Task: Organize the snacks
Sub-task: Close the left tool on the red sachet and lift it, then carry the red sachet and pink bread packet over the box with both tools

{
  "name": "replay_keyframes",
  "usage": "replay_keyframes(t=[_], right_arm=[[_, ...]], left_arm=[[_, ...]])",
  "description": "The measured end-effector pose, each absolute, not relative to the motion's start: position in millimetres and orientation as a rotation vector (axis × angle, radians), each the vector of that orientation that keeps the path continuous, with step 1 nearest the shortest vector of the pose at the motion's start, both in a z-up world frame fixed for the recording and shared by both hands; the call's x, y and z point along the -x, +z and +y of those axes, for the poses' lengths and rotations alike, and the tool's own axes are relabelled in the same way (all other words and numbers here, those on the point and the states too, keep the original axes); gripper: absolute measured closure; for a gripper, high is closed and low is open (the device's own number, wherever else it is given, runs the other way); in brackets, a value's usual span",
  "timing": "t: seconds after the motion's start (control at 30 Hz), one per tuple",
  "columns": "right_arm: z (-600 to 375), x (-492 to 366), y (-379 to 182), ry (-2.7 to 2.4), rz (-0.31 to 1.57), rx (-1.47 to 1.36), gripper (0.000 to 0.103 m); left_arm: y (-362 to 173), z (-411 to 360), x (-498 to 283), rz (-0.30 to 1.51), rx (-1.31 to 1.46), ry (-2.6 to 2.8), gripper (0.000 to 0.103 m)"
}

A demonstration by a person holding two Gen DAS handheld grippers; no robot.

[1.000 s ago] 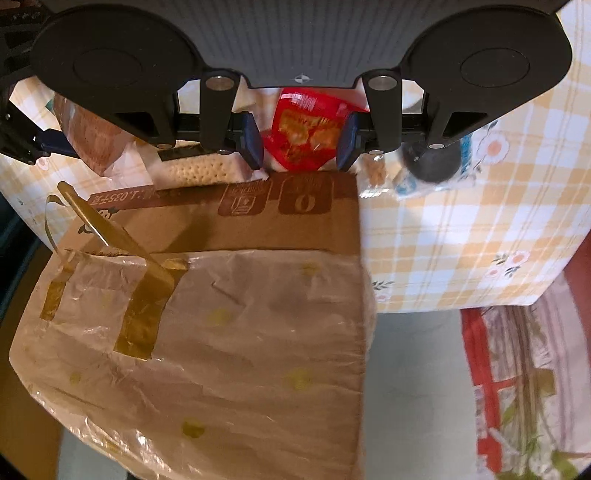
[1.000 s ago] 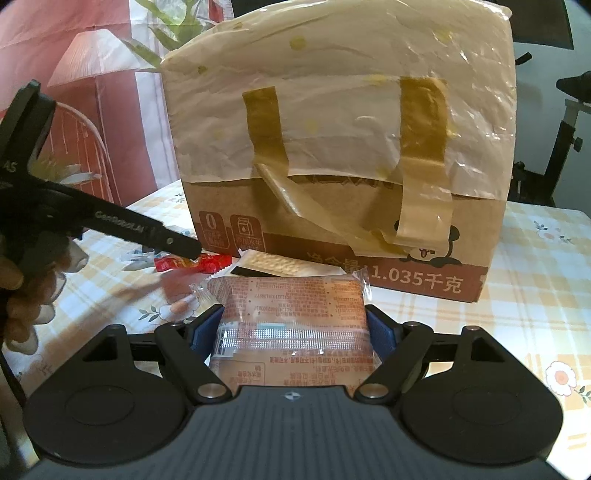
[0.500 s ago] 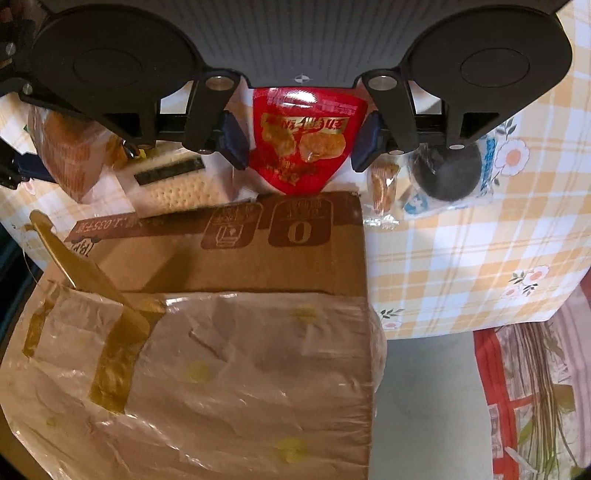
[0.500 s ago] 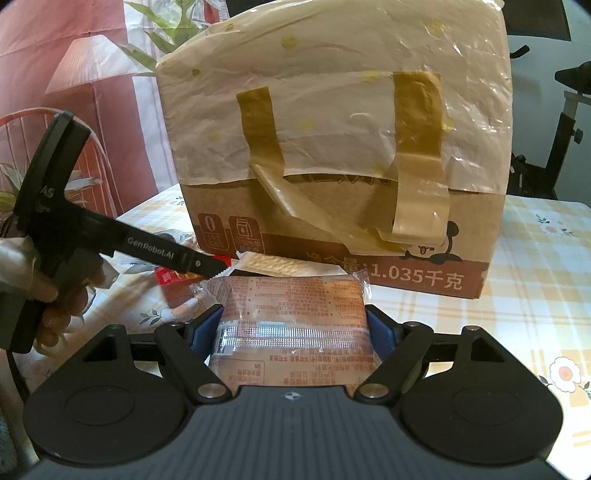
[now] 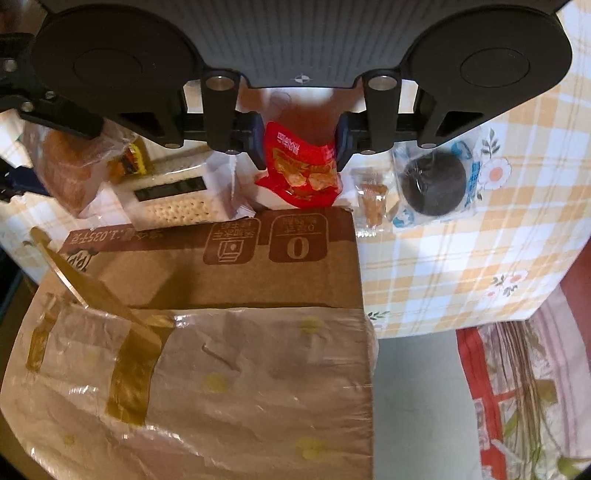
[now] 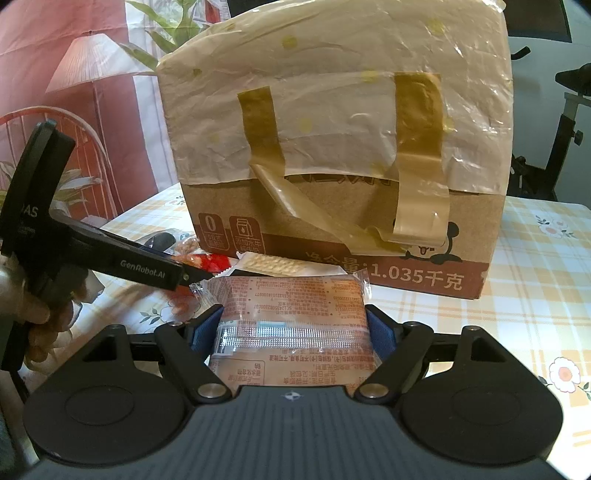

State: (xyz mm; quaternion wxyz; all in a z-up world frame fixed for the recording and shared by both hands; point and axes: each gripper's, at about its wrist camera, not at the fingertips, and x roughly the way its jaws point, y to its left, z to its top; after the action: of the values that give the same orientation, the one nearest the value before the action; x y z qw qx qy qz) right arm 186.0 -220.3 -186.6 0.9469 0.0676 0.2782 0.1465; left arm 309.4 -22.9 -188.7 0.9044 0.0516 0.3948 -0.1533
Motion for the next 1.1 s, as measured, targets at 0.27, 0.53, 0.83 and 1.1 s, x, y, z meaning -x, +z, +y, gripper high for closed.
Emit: replay_keyframes(t=[0.27,0.53,0.83,1.1], right_arm=[[-220,-186,-187,0.299,0.566,-0.136,0.021],[-220,-181,-184,0.296,0.587,-0.130,0.024],[-242,-158,-175,0.249,0.627,-0.159,0.026],[-266,-136,-147,0.206,0.556,-0.183,0.026]], left_arm=[[-177,-16,-257,0.782,-0.023,-0.331,0.074],[-159,-16,-226,0.716,-0.006,-0.350,0.074],[-136,-18,-214,0.642,-0.009,-0.365,0.074],[-102,-18,-204,0.536,-0.027,-0.368,0.074]])
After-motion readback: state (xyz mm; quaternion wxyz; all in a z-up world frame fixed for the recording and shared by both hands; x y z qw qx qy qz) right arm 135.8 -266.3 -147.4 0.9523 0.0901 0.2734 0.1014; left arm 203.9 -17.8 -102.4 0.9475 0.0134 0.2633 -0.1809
